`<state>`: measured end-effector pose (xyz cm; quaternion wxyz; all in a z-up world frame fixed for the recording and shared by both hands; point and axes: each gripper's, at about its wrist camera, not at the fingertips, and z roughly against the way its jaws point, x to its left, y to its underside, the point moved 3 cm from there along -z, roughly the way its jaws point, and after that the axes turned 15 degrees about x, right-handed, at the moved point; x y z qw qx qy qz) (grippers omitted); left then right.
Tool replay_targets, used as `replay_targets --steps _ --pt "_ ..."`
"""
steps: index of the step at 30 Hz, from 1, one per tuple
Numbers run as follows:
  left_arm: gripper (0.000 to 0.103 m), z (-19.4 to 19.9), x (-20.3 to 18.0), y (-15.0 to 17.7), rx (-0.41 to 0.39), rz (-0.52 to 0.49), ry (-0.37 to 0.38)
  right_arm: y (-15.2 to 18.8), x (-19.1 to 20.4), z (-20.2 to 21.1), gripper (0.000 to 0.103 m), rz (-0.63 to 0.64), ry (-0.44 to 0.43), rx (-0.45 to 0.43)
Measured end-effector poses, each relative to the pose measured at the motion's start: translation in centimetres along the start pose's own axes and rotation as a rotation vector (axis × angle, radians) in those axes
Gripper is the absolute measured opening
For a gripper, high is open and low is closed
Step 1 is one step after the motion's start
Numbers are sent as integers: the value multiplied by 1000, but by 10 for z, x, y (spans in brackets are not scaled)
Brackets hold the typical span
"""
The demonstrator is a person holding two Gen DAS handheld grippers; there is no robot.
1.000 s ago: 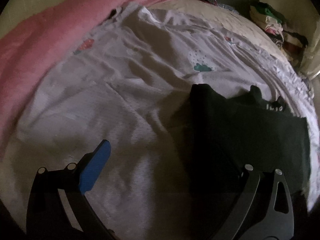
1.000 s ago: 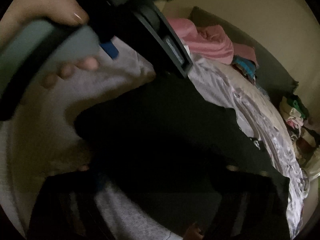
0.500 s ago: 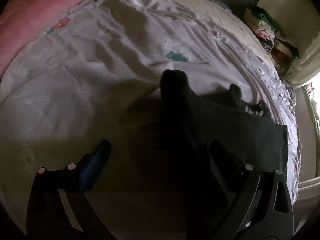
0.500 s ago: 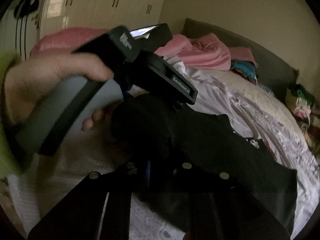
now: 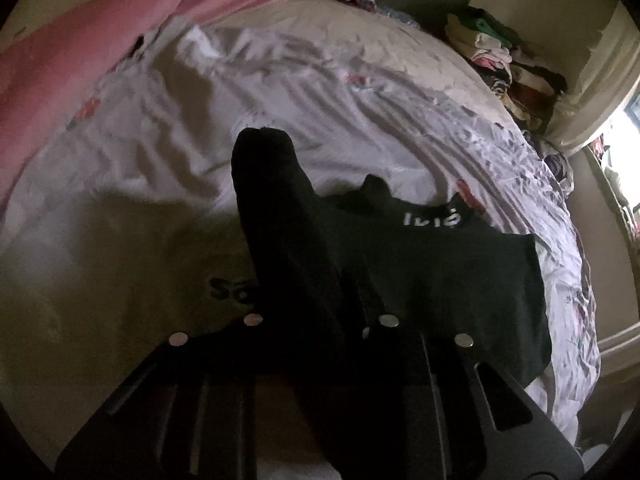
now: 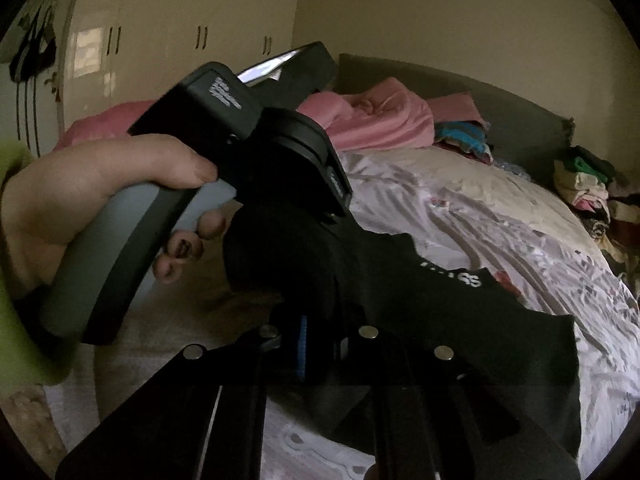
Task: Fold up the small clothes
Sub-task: 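Lift the gripped edge with both tools and fold it over the shirt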
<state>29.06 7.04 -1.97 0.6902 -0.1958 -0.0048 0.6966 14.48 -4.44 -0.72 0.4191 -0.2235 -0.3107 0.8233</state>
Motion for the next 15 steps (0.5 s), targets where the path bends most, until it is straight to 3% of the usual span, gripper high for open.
replay_targets --steps 15 --pt "12 32 -80 4 -79 -108 -36 24 -51 46 6 -126 42 -69"
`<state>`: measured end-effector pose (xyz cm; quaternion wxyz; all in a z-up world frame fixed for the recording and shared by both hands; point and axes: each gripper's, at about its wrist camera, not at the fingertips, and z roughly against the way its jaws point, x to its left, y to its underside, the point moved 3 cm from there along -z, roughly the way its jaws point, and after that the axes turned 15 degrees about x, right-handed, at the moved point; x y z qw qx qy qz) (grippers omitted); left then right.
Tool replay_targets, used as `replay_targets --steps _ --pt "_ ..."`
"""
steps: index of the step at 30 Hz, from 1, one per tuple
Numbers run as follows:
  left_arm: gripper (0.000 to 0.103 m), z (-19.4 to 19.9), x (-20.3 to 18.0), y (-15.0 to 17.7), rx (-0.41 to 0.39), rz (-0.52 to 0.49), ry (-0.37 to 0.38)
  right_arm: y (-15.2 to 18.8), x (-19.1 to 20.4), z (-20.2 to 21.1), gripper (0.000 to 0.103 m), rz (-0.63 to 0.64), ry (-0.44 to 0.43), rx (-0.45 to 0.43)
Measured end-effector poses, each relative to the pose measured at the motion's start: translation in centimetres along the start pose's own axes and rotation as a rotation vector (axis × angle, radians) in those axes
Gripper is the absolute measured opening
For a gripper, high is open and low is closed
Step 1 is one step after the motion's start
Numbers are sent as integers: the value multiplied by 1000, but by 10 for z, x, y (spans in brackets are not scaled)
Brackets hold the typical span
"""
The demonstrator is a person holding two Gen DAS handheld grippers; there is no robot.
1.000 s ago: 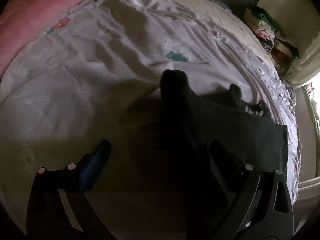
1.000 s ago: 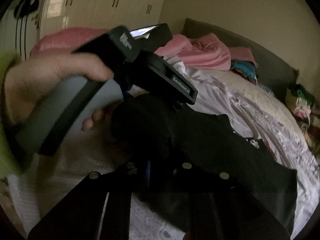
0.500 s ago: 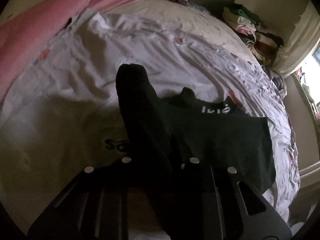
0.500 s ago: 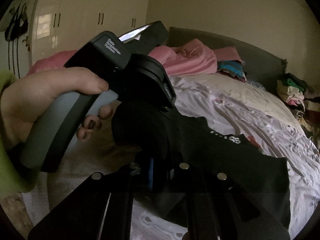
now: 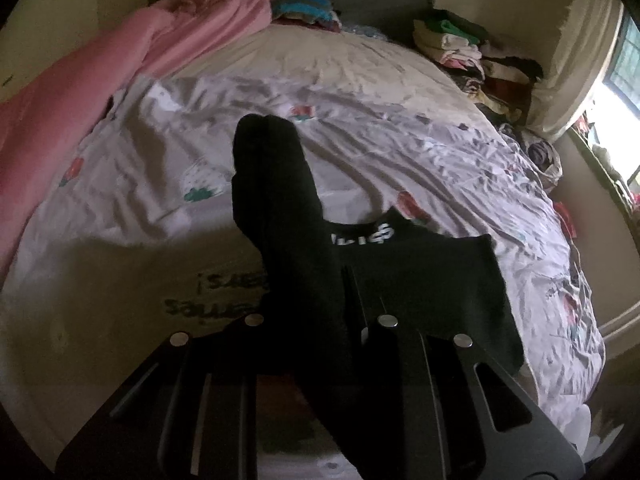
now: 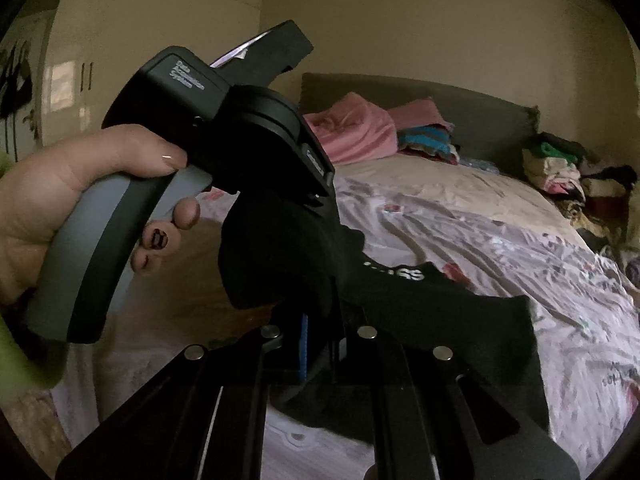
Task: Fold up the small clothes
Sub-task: 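Lift the gripped edge with both tools and fold it over the shirt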
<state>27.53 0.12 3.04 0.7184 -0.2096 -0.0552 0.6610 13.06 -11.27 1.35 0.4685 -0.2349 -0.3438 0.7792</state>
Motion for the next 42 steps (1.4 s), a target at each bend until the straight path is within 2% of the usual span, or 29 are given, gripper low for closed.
replay_targets --steps 16,32,42 --pt "13 -9 -71 -4 5 -69 -2 26 -48 26 6 -88 32 -18" --pt "13 -41 -118 -5 56 -119 -3 53 -84 24 6 -188 34 23" --pt "18 -67 -149 -3 105 -148 11 75 -109 17 6 -259 29 65"
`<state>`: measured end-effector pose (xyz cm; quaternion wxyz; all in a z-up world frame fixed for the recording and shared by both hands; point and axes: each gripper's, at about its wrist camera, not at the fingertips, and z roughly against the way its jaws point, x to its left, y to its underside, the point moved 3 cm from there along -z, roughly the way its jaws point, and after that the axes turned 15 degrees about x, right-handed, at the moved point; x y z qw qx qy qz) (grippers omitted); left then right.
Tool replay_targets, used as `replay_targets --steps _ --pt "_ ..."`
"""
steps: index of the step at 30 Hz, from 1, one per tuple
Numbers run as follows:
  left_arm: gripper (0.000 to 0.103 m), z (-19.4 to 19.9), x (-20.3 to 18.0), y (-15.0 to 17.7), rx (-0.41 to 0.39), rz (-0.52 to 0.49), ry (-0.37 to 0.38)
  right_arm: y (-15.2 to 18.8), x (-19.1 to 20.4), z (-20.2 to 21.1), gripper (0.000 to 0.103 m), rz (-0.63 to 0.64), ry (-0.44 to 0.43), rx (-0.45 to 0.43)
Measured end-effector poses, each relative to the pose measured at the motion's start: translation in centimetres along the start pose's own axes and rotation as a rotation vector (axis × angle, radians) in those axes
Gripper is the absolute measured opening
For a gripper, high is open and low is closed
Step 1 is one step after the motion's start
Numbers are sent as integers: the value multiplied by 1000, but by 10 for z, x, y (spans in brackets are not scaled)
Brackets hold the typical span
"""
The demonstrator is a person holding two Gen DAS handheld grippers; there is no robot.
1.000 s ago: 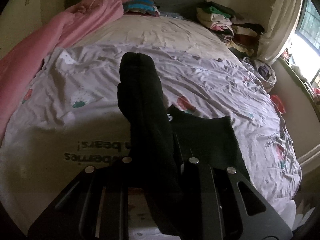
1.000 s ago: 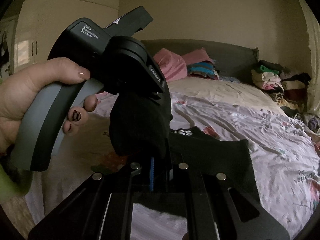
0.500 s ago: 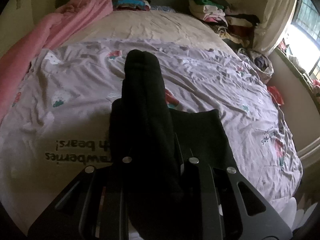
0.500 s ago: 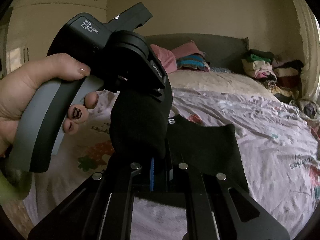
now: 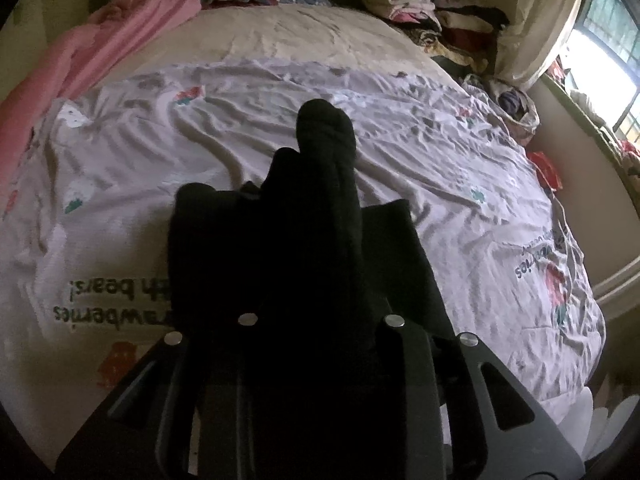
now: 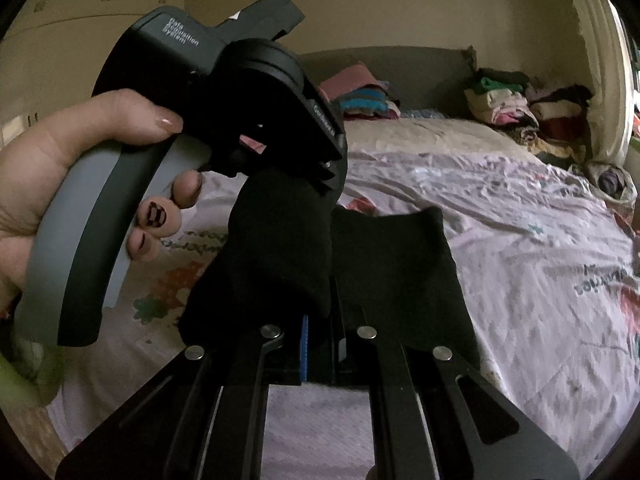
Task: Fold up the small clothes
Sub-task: 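Lift the gripped edge with both tools and fold it over the shirt, then lay the folded half down and open both tools on it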
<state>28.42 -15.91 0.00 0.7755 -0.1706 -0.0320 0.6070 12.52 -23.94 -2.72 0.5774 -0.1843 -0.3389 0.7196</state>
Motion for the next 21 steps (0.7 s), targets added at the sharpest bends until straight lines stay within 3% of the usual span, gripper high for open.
replay_targets --steps 16,18,21 --pt "34 -51 -41 -12 92 -53 -16 23 -44 -21 8 -186 -139 114" --pt "38 -54 -42 -12 99 -53 -13 24 -46 -21 9 -196 -148 122" --pt "52 -58 -46 -15 107 -59 10 26 -50 -23 16 -217 -166 139"
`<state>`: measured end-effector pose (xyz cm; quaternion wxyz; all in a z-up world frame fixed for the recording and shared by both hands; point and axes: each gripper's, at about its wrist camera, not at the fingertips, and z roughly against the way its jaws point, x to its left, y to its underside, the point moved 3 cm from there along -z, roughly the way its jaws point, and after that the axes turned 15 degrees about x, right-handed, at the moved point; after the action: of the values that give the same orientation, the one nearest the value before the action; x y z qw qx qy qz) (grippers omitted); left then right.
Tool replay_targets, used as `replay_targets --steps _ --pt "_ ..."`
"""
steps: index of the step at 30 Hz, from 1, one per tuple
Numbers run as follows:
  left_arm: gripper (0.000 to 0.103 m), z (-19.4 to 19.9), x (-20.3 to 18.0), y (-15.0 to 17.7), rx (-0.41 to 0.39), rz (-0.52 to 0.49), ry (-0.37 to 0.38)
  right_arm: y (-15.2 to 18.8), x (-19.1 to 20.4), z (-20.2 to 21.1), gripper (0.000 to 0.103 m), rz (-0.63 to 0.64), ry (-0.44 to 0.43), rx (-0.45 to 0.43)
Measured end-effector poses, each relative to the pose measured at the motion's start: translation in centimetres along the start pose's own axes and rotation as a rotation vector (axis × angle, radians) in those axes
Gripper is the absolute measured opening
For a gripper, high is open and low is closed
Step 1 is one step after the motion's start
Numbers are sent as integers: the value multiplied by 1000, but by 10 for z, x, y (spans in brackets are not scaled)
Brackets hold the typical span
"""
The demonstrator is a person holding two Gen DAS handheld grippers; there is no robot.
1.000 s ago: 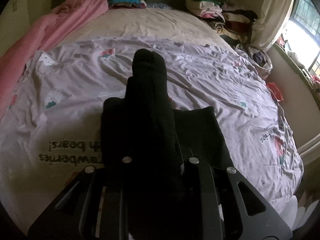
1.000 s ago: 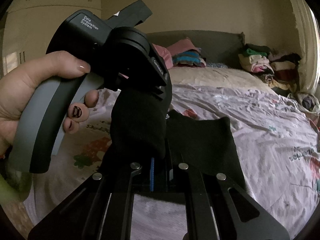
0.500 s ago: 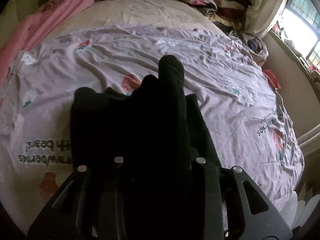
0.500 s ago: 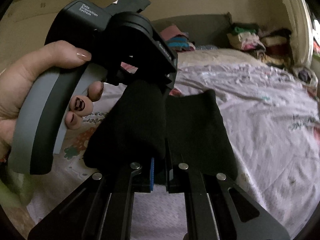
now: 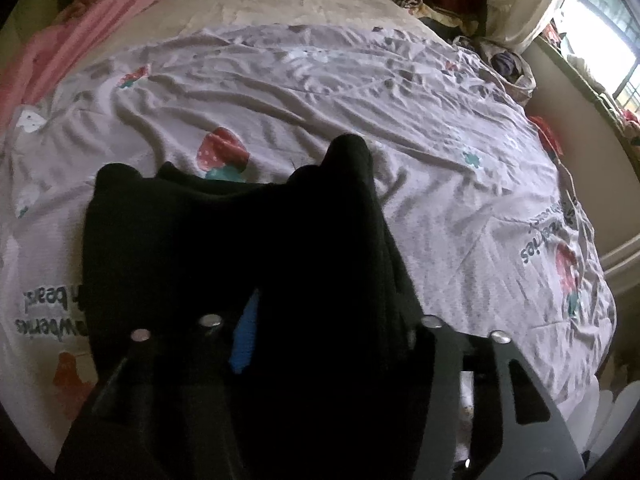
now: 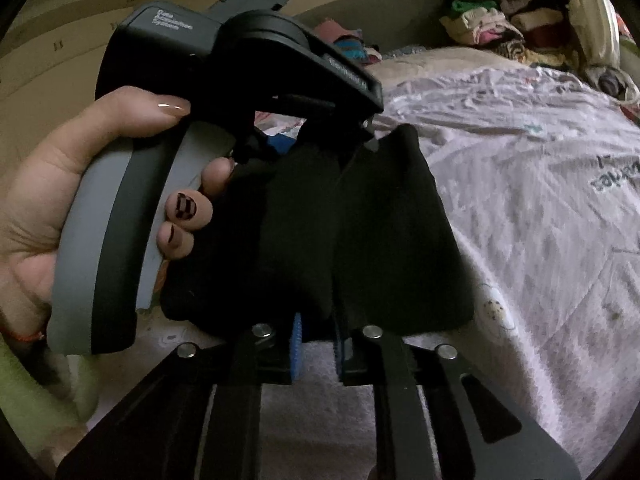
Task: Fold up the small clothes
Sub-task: 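Lay the folded half down and open both tools on it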
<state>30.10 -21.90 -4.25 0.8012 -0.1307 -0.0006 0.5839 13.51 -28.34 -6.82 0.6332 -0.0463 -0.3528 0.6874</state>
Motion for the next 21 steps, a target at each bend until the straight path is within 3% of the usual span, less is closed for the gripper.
replay_targets --steps 2,3,9,10,13,17,21 --pt "69 1 -1 -2 -10 5 44 1 -5 -3 18 -15 0 27" --pt "72 2 -1 -3 -12 6 58 2 -8 -3 21 -26 -8 34" --pt "76 35 12 0 -109 35 152 5 -23 5 53 -68 -104 76" --pt "78 42 18 2 -132 47 148 3 -25 10 65 -74 -130 77" --pt "79 60 50 12 -195 105 106 -9 -29 20 81 -91 -226 77" --pt "79 62 97 33 -209 195 71 -47 -36 8 86 -127 -306 133" --pt "79 48 115 53 -181 201 30 -80 -37 -18 87 -120 -241 214"
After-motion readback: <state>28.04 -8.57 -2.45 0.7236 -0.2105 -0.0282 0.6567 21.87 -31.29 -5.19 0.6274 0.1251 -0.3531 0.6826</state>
